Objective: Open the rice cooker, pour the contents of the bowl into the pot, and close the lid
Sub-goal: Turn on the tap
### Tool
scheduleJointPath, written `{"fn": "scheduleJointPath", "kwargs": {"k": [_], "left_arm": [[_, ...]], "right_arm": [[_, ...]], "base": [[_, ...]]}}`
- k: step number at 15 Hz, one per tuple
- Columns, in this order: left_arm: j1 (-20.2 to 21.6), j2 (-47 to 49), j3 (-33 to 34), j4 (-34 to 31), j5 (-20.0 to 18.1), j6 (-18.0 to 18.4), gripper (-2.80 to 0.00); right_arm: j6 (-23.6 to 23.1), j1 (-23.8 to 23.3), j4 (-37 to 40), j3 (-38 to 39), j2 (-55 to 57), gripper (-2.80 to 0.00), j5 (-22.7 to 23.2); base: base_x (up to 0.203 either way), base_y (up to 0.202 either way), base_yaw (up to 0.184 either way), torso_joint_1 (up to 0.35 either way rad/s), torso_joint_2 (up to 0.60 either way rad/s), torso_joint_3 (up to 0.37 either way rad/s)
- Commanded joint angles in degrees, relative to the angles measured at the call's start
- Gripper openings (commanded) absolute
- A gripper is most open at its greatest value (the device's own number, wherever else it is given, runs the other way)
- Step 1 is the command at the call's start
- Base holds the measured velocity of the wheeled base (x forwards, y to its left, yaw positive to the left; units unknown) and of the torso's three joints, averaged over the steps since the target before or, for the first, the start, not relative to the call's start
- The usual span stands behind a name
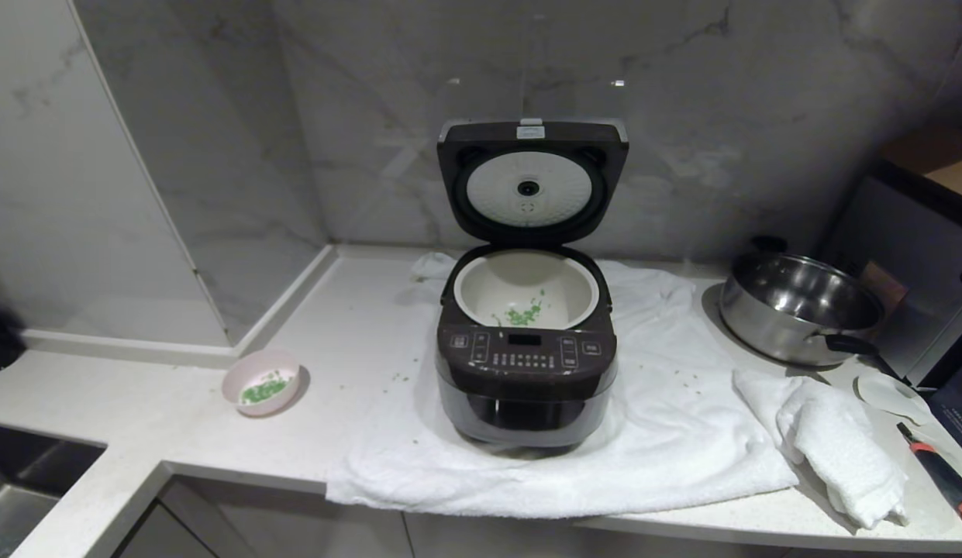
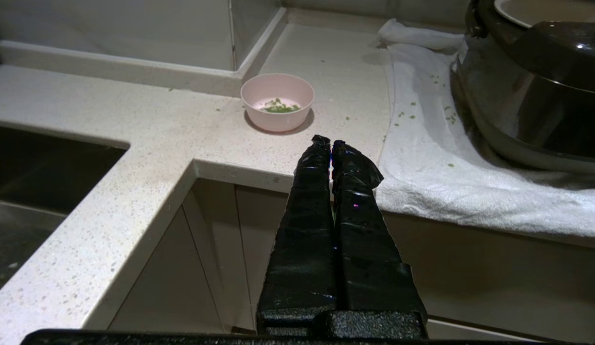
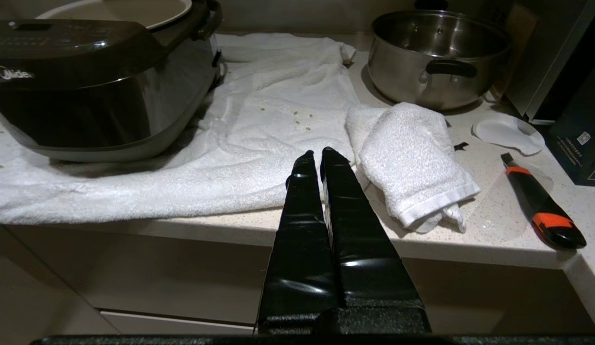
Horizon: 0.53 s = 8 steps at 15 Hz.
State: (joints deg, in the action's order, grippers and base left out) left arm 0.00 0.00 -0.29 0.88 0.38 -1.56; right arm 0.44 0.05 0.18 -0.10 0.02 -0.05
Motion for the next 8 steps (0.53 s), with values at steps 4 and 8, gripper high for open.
{"fn": "scheduleJointPath", "kwargs": {"k": [4, 8], "left_arm": [[0.09, -0.18, -0.06, 0.09, -0.06, -0.02, -2.80], [0.01, -0.18, -0.06, 0.09, -0.11, -0.10, -2.80]], "right_arm": [[0.00, 0.13, -0.01, 0.01, -0.02, -2.80, -0.04], [0.00, 0.13, 0.07, 0.01, -0.02, -2.80, -0.04]], "base": [[-0.022, 0.000, 0.003, -0.001, 0.00, 0.001], [0.000, 0.000, 0.000, 0.000, 0.00, 0.000]]}}
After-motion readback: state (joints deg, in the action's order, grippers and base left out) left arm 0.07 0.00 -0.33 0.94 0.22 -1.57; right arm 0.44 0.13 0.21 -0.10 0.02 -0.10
